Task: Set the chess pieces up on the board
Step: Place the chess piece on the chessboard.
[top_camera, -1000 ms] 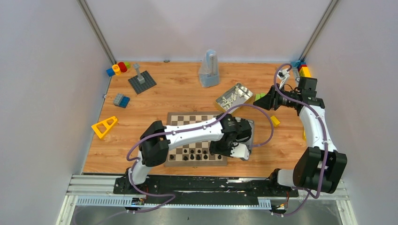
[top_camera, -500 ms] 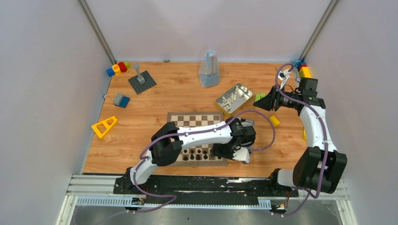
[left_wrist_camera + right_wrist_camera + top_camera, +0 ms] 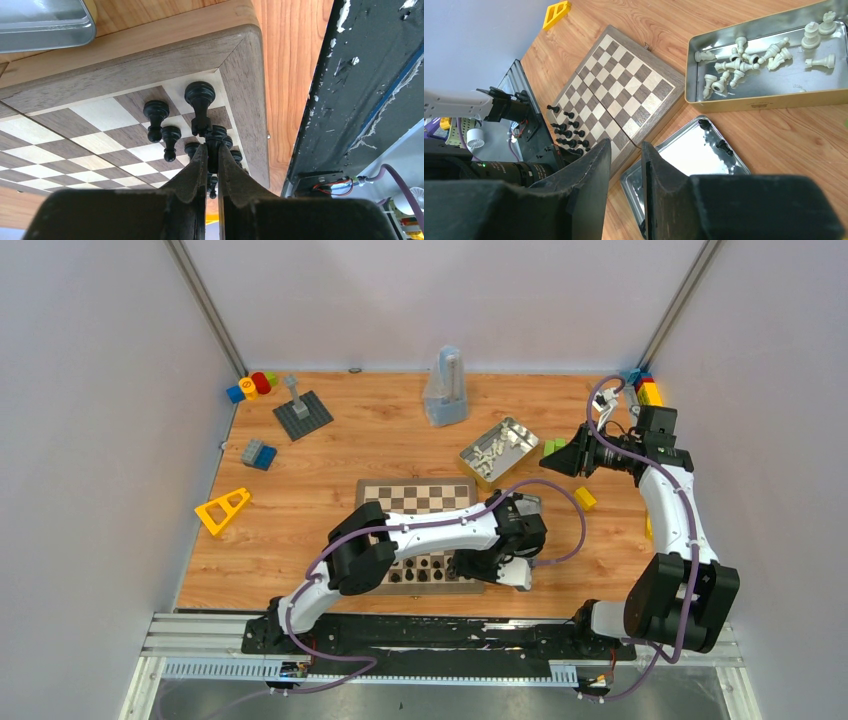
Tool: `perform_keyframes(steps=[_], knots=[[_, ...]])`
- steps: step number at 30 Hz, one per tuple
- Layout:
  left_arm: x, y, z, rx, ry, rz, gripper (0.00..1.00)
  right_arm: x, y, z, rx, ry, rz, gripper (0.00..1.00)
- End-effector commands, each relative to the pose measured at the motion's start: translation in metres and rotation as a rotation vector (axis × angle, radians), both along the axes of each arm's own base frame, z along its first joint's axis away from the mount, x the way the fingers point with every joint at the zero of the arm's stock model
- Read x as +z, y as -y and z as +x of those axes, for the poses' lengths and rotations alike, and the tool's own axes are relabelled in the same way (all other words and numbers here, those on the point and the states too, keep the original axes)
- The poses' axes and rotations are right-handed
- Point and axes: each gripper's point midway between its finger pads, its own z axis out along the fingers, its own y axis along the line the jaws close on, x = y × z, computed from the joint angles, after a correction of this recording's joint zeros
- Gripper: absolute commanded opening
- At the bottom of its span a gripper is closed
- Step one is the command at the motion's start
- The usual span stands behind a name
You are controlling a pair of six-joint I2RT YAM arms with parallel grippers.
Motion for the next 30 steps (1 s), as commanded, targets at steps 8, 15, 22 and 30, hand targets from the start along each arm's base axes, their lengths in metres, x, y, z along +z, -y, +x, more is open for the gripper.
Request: perform_keyframes(steps=[8,15,22,30], knots=[[0.0013,0.0110,-0.0014,0.026,0.020,-0.030,0.10,0.0120,-0.0023,-0.0007,0.038,0.052,0.020,0.30],[-0.0010,0.0093,0.0032,0.024,0.049,-0.012,0.14,0.0120,-0.0029,-0.0013,0.043,0.049,0.026,0.30],[-0.0024,0.0101,0.0051,0.024,0.061,-0.007,0.19,0.0133,-0.0035,-0.0023,0.045,0.052,0.028,0.30],[-0.0006,0.0119,-0.0040,0.016,0.030,-0.014,0.20,0.0125,-0.0036,-0.0021,0.046,0.049,0.027,0.30]])
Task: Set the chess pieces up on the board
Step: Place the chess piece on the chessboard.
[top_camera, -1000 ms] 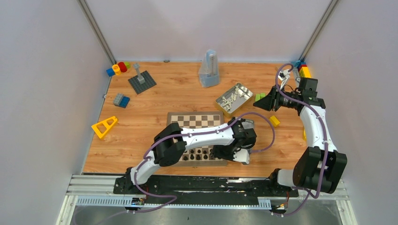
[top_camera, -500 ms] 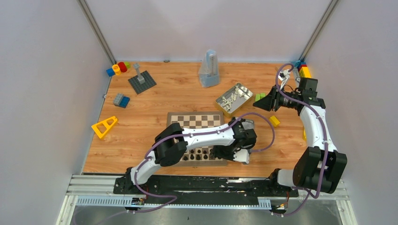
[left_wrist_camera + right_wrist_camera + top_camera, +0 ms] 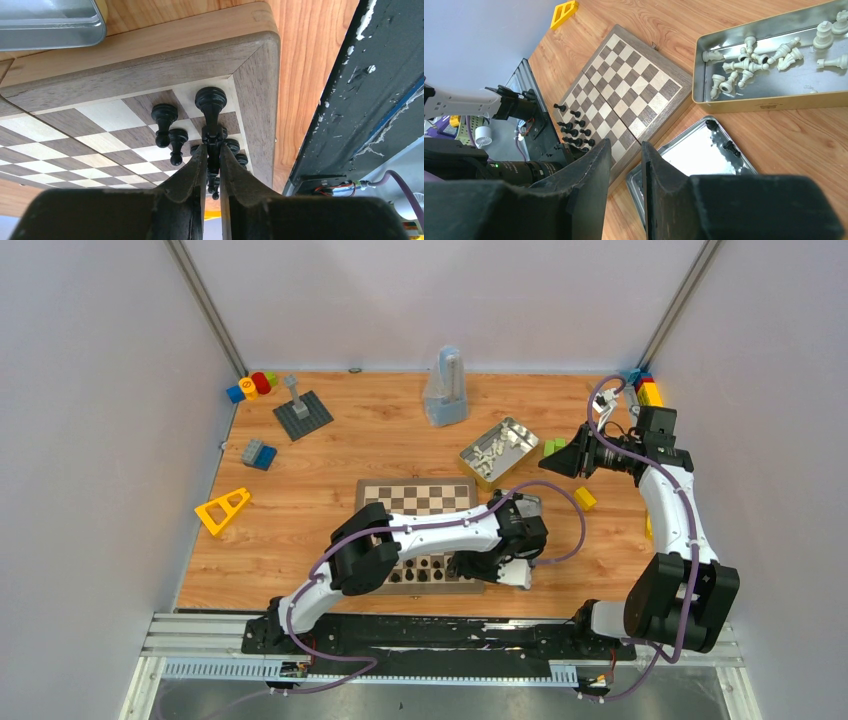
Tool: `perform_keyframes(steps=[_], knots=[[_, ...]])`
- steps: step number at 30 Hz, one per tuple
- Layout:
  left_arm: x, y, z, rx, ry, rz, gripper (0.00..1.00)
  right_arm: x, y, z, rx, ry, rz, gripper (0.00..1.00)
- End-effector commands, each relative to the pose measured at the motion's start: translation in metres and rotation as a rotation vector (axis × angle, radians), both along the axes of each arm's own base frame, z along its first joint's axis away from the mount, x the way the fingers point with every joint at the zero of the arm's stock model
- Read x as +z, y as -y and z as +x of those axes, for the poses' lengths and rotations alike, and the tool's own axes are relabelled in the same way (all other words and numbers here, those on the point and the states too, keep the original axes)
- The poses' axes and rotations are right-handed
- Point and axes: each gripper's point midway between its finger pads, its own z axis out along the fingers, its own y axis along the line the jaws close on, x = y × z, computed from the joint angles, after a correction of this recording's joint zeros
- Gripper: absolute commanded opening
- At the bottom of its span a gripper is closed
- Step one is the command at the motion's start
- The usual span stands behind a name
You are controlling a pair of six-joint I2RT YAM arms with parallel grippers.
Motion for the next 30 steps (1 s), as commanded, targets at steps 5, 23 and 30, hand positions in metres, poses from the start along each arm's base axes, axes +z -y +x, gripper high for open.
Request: perform_keyframes(steps=[5,23,30], knots=[[0.0046,0.0149,-0.0127,-0.011,-0.017,-0.036,0.20,0.0109,-0.0005,0.0018,0.027,0.058,0.007,0.30],[0.0022,0.0121,-0.0069,-0.015,0.020,-0.011,0.21,0.0111,-0.0010,0.0013,0.030,0.056,0.012,0.30],[-0.0002,0.0102,-0.0060,-0.015,0.023,0.002,0.21,0.0107,-0.0011,0.0011,0.030,0.054,0.013,0.30]])
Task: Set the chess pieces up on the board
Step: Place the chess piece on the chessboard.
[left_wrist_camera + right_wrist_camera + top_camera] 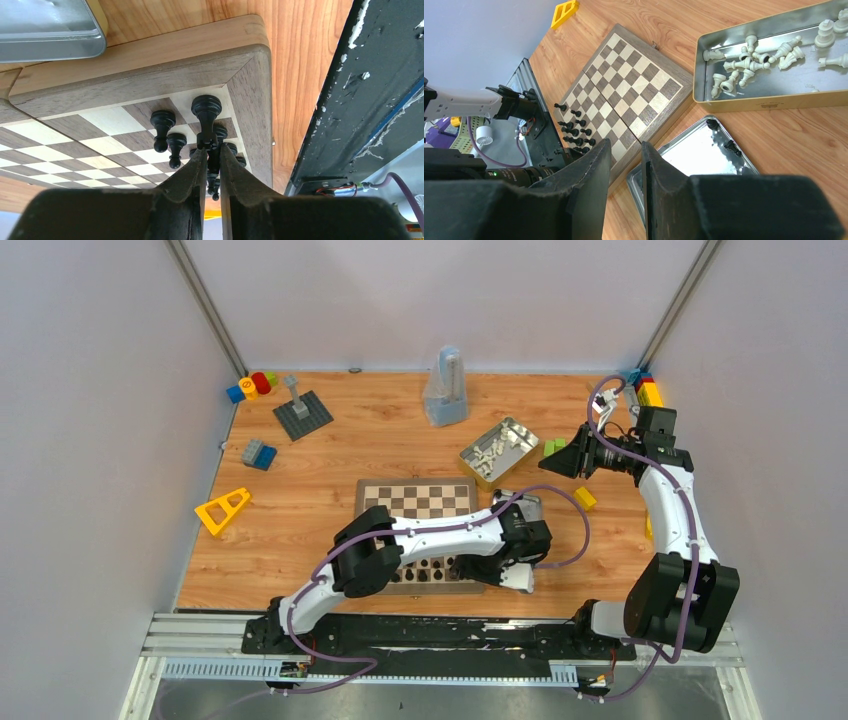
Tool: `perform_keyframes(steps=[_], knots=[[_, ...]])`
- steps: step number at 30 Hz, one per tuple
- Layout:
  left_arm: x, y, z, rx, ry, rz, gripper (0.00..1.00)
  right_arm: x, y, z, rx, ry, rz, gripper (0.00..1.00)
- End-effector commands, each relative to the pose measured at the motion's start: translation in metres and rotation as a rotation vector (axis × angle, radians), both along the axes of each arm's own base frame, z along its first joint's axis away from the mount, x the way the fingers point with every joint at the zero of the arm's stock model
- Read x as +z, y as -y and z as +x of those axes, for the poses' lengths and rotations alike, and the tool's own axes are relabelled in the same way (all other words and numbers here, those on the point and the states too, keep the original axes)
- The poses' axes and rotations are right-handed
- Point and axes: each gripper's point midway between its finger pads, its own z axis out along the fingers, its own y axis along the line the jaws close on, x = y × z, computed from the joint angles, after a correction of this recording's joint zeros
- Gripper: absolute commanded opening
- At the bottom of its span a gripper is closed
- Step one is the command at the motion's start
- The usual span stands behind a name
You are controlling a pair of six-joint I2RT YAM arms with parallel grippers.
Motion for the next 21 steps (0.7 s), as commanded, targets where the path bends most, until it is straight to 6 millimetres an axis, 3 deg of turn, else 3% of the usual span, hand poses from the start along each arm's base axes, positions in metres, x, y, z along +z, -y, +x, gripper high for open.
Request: perform_keyframes(steps=[1,15,21], knots=[[-0.001,0.003,-0.002,0.002,0.010,0.006,0.21,0.011,-0.001,0.002,0.029,0.060,0.012,0.30],[0.002,0.006,-0.002,0.007,0.008,-0.002,0.30,0.011,-0.001,0.002,0.030,0.058,0.012,0.30],[0.014,0.011,0.002,0.003,0.035,-0.035,0.34,0.010,-0.001,0.003,0.029,0.054,0.013,0.30]])
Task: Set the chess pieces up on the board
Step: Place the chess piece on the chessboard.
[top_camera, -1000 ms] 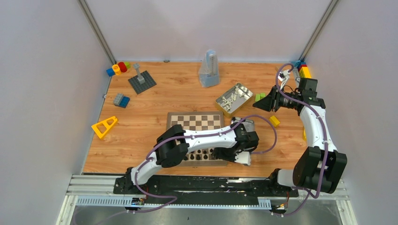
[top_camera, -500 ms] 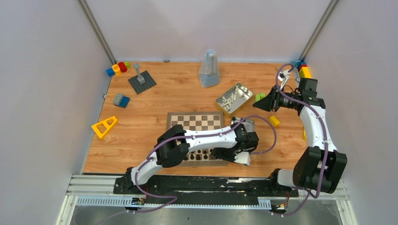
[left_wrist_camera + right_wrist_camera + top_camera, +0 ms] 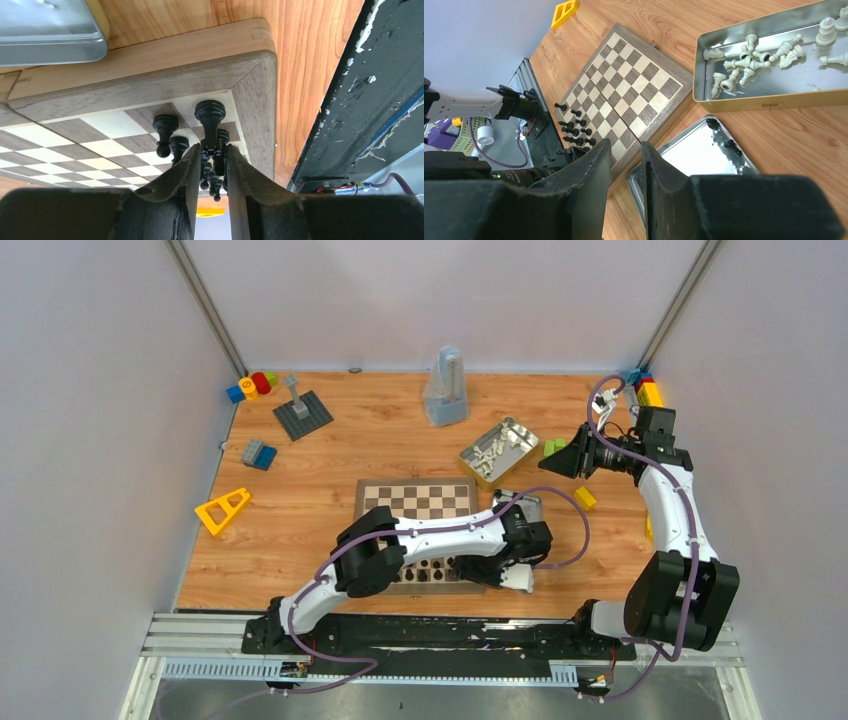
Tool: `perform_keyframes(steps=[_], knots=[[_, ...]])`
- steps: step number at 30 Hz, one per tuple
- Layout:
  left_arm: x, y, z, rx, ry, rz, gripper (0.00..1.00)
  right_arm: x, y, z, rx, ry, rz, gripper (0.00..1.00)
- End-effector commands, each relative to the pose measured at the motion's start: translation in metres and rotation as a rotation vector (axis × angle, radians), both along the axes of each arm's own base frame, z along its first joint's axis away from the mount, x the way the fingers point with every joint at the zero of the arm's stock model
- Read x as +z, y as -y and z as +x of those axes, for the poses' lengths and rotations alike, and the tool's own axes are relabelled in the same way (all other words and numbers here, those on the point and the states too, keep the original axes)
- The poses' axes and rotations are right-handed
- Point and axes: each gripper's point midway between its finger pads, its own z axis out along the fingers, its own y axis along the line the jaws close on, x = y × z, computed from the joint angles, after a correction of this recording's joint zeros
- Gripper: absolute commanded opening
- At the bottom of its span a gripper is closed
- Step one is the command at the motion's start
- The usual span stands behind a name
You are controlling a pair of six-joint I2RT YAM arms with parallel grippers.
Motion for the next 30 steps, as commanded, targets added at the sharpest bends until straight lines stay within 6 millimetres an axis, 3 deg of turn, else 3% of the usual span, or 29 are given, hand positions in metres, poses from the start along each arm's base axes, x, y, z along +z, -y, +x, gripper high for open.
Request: perform_keyframes(steps=[1,7,13,17,25,30], knots=[[0.020,0.013,0.002,-0.001,0.035,-0.061,0.34,0.011,-0.001,0.002,0.029,0.060,0.012,0.30],[0.042,0.015,0.003,-0.001,0.053,-0.116,0.38,0.007,0.001,0.005,0.018,0.049,0.001,0.30],[0.078,0.011,0.000,-0.002,0.071,-0.226,0.41,-0.009,0.012,0.018,-0.053,-0.004,-0.063,0.30],[0.100,0.004,-0.003,-0.004,0.076,-0.292,0.44,-0.033,0.022,0.024,-0.105,-0.063,-0.129,0.30],[0.121,-0.014,-0.008,0.025,0.020,-0.376,0.49,-0.087,0.025,0.023,-0.107,-0.137,-0.336,0.31],[0.133,-0.025,0.009,0.117,-0.018,-0.437,0.50,-0.117,0.017,0.003,-0.016,-0.157,-0.477,0.29]])
